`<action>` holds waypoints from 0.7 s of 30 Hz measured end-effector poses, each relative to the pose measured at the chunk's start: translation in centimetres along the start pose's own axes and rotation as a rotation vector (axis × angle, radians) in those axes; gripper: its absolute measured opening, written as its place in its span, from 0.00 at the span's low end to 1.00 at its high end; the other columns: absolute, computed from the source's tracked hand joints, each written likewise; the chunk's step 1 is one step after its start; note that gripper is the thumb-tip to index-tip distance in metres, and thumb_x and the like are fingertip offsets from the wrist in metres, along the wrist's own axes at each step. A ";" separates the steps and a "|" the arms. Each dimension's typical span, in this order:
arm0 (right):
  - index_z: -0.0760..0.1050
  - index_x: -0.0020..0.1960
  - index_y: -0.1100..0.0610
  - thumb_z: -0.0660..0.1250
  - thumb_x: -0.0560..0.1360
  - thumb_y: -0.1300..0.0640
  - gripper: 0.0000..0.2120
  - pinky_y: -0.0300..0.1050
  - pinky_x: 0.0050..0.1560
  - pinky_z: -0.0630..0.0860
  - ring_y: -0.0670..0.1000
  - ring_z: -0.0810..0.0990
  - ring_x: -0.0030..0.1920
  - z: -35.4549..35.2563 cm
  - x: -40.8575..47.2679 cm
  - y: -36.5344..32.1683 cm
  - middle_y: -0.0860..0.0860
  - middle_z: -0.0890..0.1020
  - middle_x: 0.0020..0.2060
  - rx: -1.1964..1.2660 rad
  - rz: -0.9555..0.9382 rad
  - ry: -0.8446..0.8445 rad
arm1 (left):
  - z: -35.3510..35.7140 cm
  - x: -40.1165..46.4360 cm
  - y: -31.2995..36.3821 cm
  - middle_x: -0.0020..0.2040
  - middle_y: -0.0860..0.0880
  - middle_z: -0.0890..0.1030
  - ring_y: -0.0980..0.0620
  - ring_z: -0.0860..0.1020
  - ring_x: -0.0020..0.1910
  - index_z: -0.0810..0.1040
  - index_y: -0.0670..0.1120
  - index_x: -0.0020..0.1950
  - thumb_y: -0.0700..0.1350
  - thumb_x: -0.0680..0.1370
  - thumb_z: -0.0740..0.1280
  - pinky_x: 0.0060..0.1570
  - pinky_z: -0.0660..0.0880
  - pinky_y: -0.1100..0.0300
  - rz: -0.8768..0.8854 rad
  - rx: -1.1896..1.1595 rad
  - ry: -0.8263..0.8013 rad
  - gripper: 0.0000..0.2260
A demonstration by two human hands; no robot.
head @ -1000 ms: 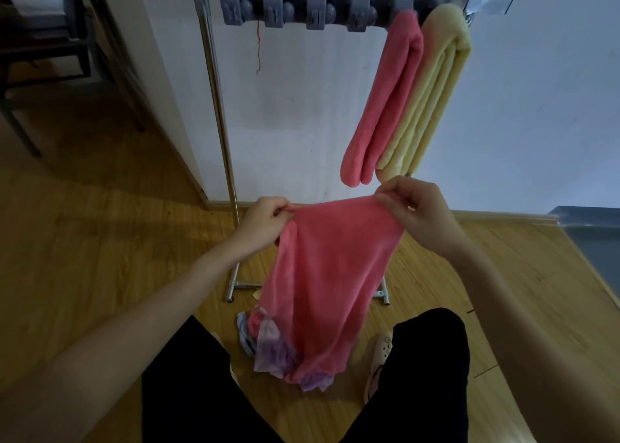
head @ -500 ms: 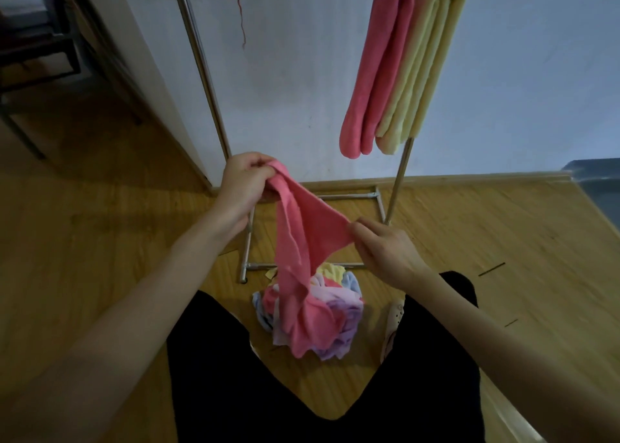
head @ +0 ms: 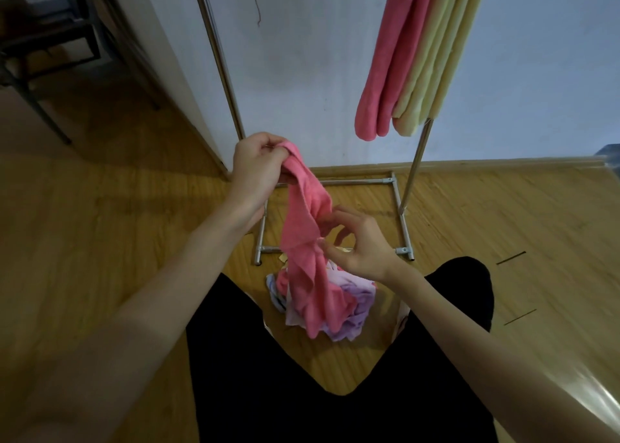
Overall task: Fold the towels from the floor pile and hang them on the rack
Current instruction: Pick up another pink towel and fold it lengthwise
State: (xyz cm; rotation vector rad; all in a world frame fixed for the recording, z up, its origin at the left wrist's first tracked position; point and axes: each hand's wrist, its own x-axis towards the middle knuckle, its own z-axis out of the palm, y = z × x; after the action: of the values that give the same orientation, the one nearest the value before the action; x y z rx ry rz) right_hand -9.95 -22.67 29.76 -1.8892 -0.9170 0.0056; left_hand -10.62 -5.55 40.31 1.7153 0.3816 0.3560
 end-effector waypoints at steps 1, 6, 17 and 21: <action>0.80 0.47 0.59 0.73 0.69 0.55 0.10 0.43 0.37 0.78 0.46 0.79 0.41 0.2 -0.1 0.0 0.49 0.80 0.41 -0.012 -0.006 0.013 | 0.1 -0.1 0.0 0.39 0.46 0.80 0.50 0.81 0.39 0.79 0.43 0.46 0.35 0.78 0.61 0.40 0.81 0.57 -0.003 -0.005 0.004 0.08; 0.78 0.42 0.58 0.74 0.70 0.56 0.07 0.38 0.36 0.77 0.45 0.78 0.38 0.7 -0.3 0.0 0.47 0.79 0.38 -0.005 0.013 0.102 | 0.5 -0.3 0.2 0.40 0.46 0.80 0.51 0.82 0.40 0.79 0.38 0.52 0.35 0.79 0.61 0.40 0.81 0.59 -0.011 0.010 0.007 0.07; 0.72 0.43 0.62 0.66 0.75 0.65 0.04 0.33 0.36 0.70 0.44 0.73 0.34 -6.5 1.2 -0.3 0.53 0.76 0.34 0.034 0.115 0.240 | -1.9 0.6 -0.1 0.33 0.42 0.82 0.50 0.82 0.29 0.80 0.35 0.47 0.34 0.77 0.64 0.32 0.80 0.59 0.023 0.235 -0.029 0.05; 0.69 0.44 0.61 0.63 0.76 0.66 0.04 0.37 0.34 0.69 0.49 0.70 0.33 -9.2 1.7 -1.2 0.55 0.73 0.34 -0.126 0.047 0.137 | -2.5 0.7 0.3 0.27 0.48 0.81 0.55 0.80 0.26 0.81 0.44 0.40 0.41 0.74 0.71 0.32 0.79 0.60 0.108 0.692 -0.122 0.03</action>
State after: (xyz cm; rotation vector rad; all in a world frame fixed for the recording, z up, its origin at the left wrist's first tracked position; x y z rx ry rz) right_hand -5.95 -28.50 35.97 -2.0007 -0.7960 -0.1548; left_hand -11.11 -3.10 41.04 2.4282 0.3438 0.2028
